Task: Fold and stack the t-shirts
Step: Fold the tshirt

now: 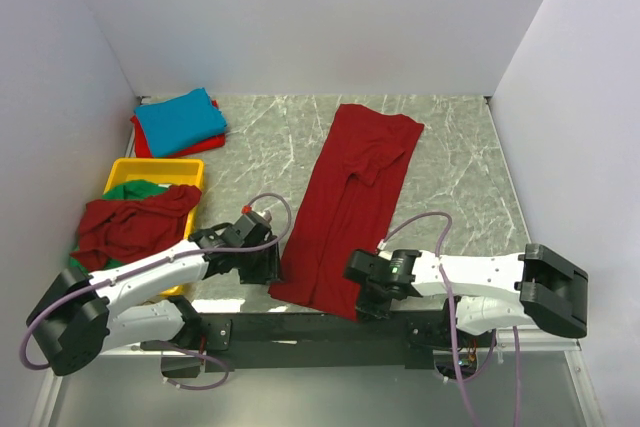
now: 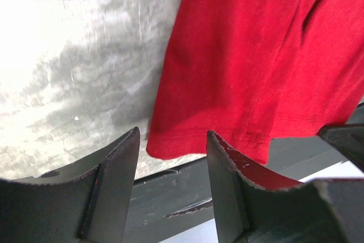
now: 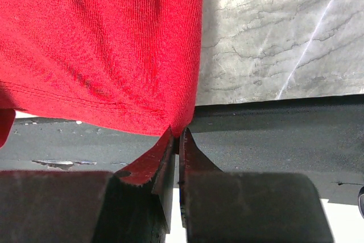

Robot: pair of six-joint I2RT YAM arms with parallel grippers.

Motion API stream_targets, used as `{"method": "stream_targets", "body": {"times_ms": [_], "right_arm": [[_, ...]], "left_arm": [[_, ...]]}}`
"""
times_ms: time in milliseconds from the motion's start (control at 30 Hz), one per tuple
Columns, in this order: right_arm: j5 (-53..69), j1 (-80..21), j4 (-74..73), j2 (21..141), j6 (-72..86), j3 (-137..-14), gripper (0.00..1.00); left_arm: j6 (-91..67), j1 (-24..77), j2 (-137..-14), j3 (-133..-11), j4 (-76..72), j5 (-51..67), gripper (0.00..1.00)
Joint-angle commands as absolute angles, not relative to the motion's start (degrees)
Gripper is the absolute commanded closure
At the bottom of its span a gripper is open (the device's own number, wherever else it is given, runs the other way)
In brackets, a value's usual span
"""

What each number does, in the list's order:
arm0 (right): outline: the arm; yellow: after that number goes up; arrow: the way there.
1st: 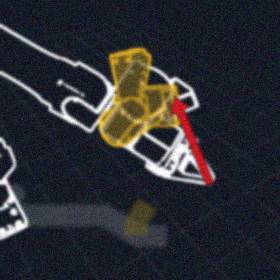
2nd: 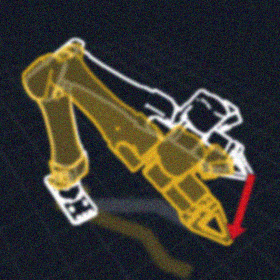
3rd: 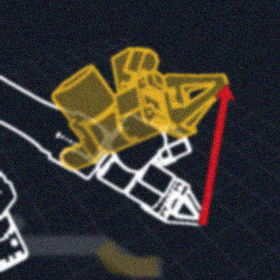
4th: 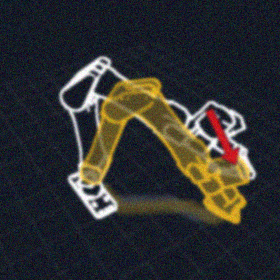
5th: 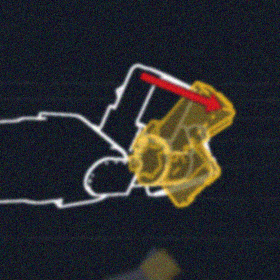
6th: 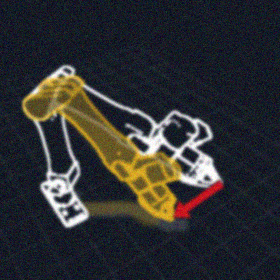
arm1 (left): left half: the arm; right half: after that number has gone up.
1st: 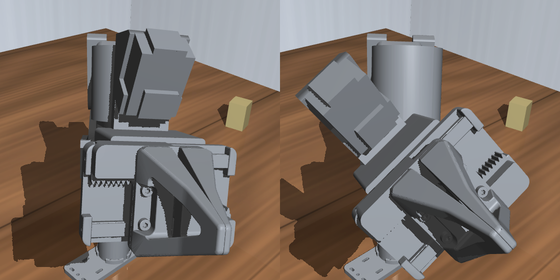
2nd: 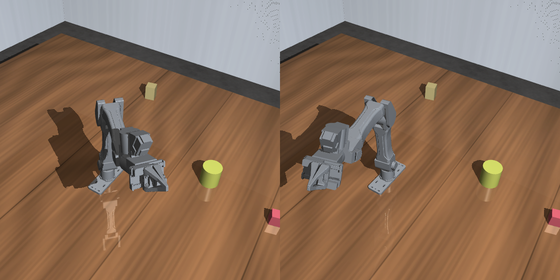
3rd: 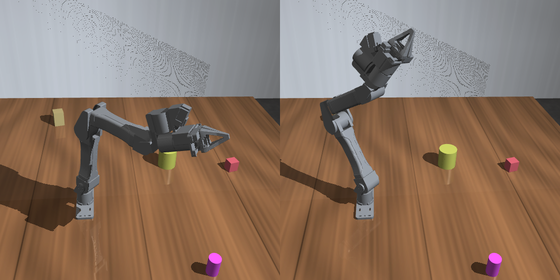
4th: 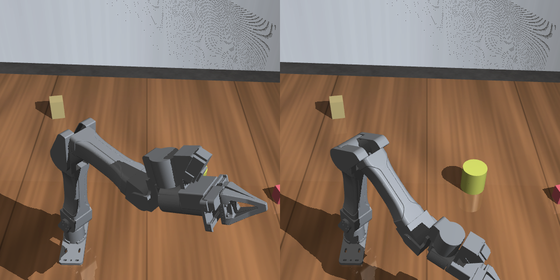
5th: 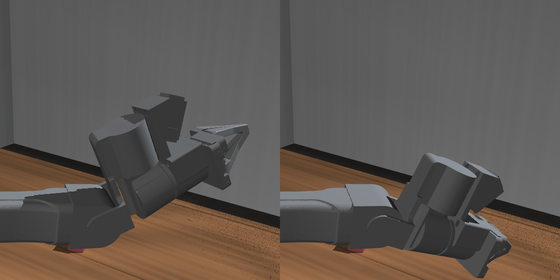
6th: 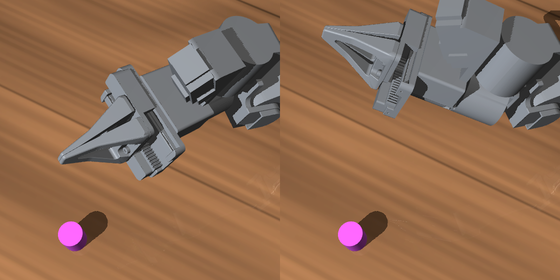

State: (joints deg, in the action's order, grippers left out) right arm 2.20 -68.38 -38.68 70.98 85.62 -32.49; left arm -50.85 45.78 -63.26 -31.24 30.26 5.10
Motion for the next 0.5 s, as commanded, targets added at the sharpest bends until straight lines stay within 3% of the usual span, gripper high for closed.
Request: {"method": "stream_targets", "body": {"times_ms": [0, 467], "right_arm": [[0.09, -68.82, -41.22, 69.96, 85.96, -30.94, 0.94], [0.09, -68.73, -40.78, 67.41, 86.57, -29.18, 0.94]], "left_arm": [[-53.25, 47.28, -63.28, -30.76, 30.23, 4.4, 0.44], [-55.37, 49.13, -64.69, -28.65, 28.39, 3.69, 0.51]]}}
